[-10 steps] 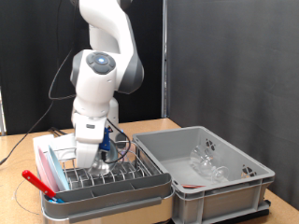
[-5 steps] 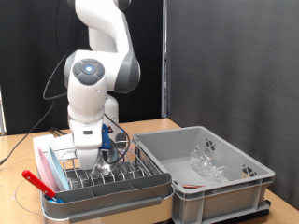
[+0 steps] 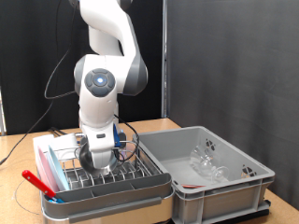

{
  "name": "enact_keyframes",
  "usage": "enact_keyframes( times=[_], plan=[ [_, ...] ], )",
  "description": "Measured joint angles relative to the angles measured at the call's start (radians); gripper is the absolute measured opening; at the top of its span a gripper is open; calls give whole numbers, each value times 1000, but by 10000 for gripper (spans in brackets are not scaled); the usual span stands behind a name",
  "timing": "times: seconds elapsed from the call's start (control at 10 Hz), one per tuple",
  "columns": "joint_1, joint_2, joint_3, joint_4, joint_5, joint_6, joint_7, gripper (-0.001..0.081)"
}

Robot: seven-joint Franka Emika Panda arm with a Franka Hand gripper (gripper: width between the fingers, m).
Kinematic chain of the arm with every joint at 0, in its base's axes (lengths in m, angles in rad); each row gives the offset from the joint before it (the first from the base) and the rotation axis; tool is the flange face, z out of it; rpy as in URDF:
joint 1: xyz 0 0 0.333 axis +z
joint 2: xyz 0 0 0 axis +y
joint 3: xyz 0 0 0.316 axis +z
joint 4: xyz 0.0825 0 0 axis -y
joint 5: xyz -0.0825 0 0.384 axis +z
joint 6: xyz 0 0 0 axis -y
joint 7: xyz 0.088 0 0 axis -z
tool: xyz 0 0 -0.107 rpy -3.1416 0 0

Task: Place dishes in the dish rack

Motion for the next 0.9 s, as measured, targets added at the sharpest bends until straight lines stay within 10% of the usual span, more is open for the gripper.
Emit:
enact_keyframes(
  times=[0.5,0.9],
  plan=[
    [0,-19,5,-54,-20,187,95,805],
    [-1,10,5,46,-17,309,193,805]
  ],
)
